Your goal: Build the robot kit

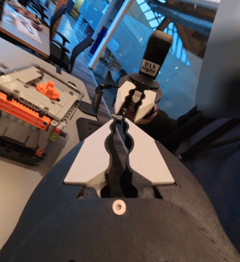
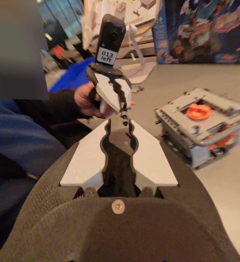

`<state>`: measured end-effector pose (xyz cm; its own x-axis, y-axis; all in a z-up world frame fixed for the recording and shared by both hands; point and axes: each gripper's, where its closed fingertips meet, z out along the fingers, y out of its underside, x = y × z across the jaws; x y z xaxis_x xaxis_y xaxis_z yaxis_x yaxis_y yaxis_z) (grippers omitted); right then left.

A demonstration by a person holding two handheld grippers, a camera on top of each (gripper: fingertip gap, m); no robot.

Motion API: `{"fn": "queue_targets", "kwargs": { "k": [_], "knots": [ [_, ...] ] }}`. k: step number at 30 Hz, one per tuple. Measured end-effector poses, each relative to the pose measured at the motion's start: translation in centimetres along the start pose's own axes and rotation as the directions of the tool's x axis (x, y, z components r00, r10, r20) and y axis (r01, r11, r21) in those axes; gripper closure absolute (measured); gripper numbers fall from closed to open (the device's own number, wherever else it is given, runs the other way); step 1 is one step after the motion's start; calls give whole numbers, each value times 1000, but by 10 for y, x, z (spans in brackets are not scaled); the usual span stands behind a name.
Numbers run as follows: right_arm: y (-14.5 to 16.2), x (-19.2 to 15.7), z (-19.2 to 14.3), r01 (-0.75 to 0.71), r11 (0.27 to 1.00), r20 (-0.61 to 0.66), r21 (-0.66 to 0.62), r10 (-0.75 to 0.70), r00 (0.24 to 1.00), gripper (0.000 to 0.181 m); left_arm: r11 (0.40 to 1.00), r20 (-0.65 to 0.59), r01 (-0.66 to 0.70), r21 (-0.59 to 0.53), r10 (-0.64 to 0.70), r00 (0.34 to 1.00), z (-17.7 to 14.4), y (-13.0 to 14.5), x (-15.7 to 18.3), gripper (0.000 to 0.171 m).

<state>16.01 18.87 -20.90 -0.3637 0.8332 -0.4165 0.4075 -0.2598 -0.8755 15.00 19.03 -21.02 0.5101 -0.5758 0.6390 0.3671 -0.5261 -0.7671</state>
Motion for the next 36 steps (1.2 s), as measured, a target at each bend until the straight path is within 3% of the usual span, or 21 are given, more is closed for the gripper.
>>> {"fn": "queue_targets", "kwargs": {
  "k": [3, 12, 16, 24, 29, 30, 36],
  "knots": [
    [-4, -2, -4, -200, 978, 107, 59, 193, 975, 161, 992, 61, -126, -25, 127, 990, 4, -1, 4, 165],
    [2, -3, -6, -477, 876, 250, 67, 448, 858, 163, 907, 166, -405, -117, 420, 892, 11, -3, 12, 166],
    [8, -2, -14, -513, 855, 255, 75, 481, 839, 161, 886, 193, -444, -137, 463, 865, 11, -3, 11, 166],
    [-4, -13, -15, -634, 770, 407, 64, 561, 721, 161, 821, 178, -531, -209, 566, 805, 20, 5, 18, 165],
    [-4, -10, -14, -617, 781, 403, 96, 536, 742, 168, 812, 183, -542, -219, 580, 794, 20, 7, 17, 165],
    [-4, -9, -15, -598, 794, 393, 110, 518, 760, 177, 816, 177, -539, -209, 574, 800, 20, 7, 19, 165],
    [-1, -6, -13, -372, 921, 235, 117, 338, 911, 177, 881, 150, -435, -188, 463, 873, 21, 11, 15, 165]
  ]
}}
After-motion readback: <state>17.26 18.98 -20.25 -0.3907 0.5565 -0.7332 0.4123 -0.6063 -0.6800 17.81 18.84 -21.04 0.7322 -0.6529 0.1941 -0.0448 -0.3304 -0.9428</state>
